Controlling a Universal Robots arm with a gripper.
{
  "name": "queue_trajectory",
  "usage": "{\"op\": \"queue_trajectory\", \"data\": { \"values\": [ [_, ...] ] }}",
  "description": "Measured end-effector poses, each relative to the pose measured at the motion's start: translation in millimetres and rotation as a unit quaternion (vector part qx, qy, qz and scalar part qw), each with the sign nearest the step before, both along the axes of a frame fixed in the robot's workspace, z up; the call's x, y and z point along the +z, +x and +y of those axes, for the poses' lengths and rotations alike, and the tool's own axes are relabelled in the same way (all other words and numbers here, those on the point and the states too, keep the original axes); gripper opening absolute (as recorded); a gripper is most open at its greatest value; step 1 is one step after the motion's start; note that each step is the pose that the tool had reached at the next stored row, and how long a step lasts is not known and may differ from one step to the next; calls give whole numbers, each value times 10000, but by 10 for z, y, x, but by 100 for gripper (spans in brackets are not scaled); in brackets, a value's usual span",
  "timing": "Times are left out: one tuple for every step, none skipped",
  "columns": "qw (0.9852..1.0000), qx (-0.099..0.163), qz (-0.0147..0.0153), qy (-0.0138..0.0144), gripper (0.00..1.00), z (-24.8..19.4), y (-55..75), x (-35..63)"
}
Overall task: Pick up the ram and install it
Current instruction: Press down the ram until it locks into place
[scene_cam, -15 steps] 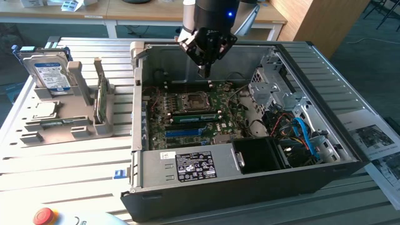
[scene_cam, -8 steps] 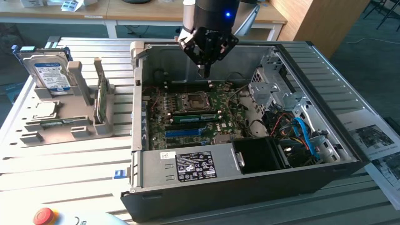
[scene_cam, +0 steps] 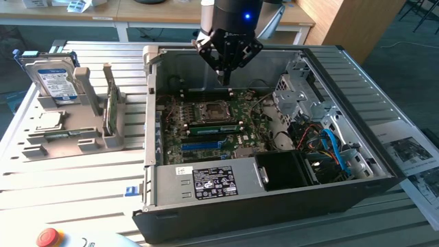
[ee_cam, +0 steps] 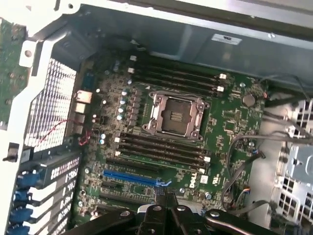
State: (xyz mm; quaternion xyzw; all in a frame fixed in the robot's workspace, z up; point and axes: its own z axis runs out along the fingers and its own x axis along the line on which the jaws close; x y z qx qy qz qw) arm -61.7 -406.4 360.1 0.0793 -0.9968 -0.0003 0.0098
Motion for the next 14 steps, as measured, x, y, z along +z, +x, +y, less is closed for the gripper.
{"op": "queue_trajectory", "data": {
  "values": [
    [10000, -78, 0, 0, 10, 0, 0, 0],
    [9999, -156, 0, 0, 10, 0, 0, -1],
    [9996, -282, 0, 0, 10, 0, 0, -1],
    [9994, -360, 0, 0, 10, 0, 0, -2],
    [9990, -438, 0, 0, 10, 0, 0, -2],
    [9987, -516, 0, 0, 10, 0, 0, -2],
    [9982, -594, 0, 0, 10, 0, 0, -3],
    [9977, -672, 0, 0, 10, 0, 0, -3],
    [9971, -756, 0, 0, 10, 0, 0, -4],
    [9966, -825, 0, 0, 10, 0, 0, -3],
    [9963, -857, 0, 0, 10, 0, 0, -3],
    [9963, -858, 0, 0, 10, 0, 0, -4],
    [9963, -859, 0, 0, 10, 0, 0, -4],
    [9963, -859, -1, 0, 10, 0, 0, -3]
  ]
}}
